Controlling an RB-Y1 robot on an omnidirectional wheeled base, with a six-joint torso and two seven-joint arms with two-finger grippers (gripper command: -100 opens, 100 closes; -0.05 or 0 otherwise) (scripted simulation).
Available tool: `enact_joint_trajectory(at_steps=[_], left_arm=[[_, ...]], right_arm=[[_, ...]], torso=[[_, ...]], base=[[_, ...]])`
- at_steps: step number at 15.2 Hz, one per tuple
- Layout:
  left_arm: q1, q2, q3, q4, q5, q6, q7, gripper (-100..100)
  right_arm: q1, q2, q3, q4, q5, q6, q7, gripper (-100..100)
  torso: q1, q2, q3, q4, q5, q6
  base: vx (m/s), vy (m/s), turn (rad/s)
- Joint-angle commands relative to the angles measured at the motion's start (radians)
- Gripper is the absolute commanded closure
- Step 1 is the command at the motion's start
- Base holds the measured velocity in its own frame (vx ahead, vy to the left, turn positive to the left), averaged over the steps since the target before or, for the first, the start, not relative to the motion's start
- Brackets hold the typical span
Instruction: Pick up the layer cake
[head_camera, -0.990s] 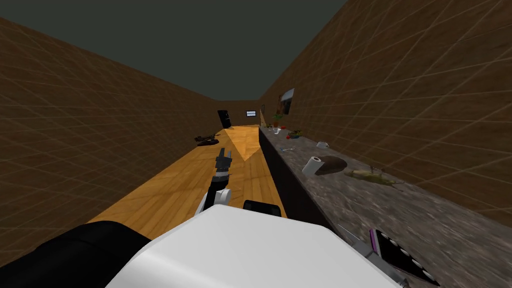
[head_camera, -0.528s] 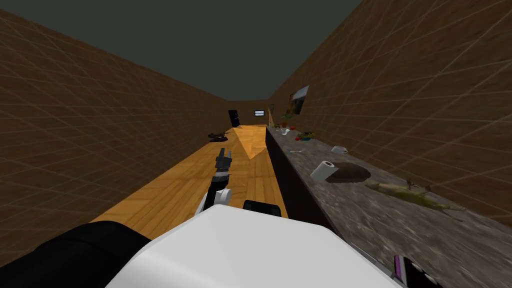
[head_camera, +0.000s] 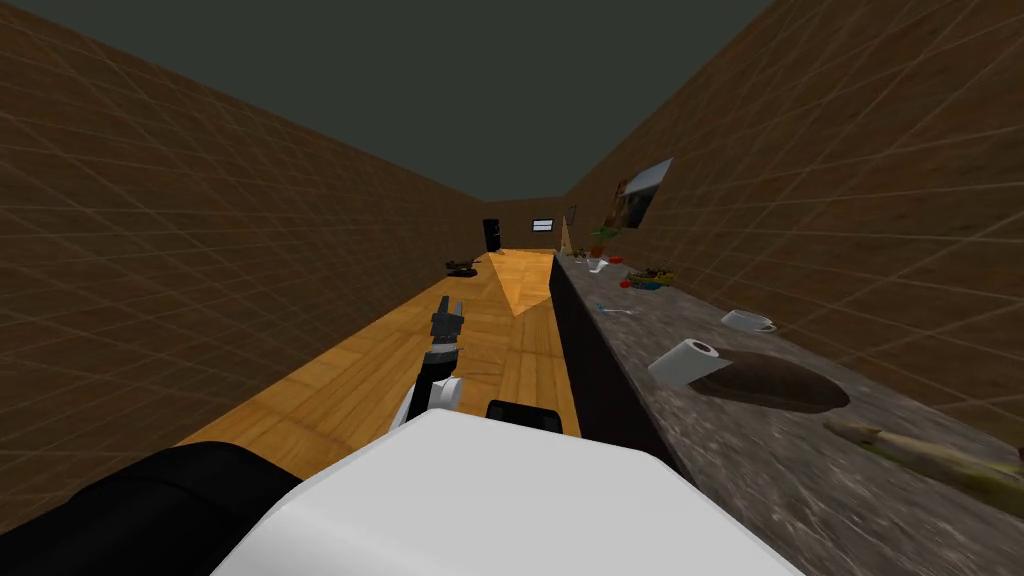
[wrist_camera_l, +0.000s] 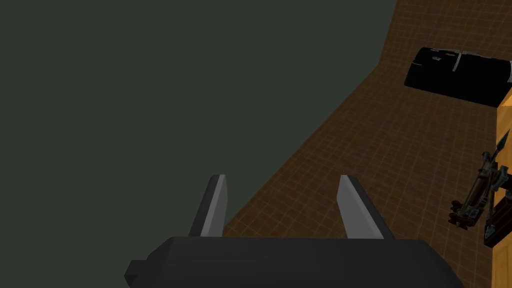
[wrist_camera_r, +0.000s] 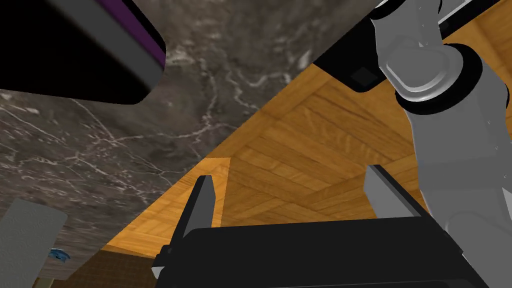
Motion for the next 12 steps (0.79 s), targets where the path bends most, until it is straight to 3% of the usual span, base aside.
enact_joint_trajectory(at_steps=[1, 2, 5, 7, 8, 9, 12], left_arm=[[0.0, 0.0, 0.0, 0.0, 0.0, 0.0, 0.0, 0], [0.0, 0.0, 0.0, 0.0, 0.0, 0.0, 0.0, 0], [0.0, 0.0, 0.0, 0.0, 0.0, 0.0, 0.0, 0], [0.0, 0.0, 0.0, 0.0, 0.0, 0.0, 0.0, 0], [0.0, 0.0, 0.0, 0.0, 0.0, 0.0, 0.0, 0], [0.0, 0.0, 0.0, 0.0, 0.0, 0.0, 0.0, 0], [0.0, 0.0, 0.0, 0.0, 0.0, 0.0, 0.0, 0]], right_arm=[[0.024, -0.018, -0.012, 0.014, 0.05, -0.005, 0.007, -100], [0.024, -0.018, -0.012, 0.014, 0.052, -0.005, 0.007, -100], [0.089, -0.057, -0.035, 0.026, 0.123, -0.005, 0.011, -100], [0.089, -0.057, -0.035, 0.026, 0.144, -0.005, 0.011, -100], [0.118, -0.075, -0.046, 0.031, 0.18, -0.005, 0.013, -100], [0.118, -0.075, -0.046, 0.031, 0.186, -0.005, 0.013, -100], [0.171, -0.106, -0.065, 0.04, 0.251, -0.005, 0.016, -100]], torso=[[0.0, 0.0, 0.0, 0.0, 0.0, 0.0], [-0.001, 0.0, 0.0, 0.0, 0.0, 0.001], [0.0, -0.001, 0.0, 0.0, 0.0, 0.001], [0.0, -0.001, 0.0, 0.0, 0.0, 0.001], [0.0, -0.001, -0.001, 0.0, 0.0, 0.002], [0.0, -0.002, -0.001, 0.0, 0.0, 0.001], [0.0, -0.001, -0.001, 0.0, 0.0, 0.001]], base=[[-0.061, -0.032, 0.347], [-0.043, -0.028, 0.076], [-0.053, -0.013, 0.315], [-0.047, -0.022, 0.203], [-0.039, -0.009, 0.236], [-0.045, -0.01, 0.25], [-0.056, -0.014, 0.296]])
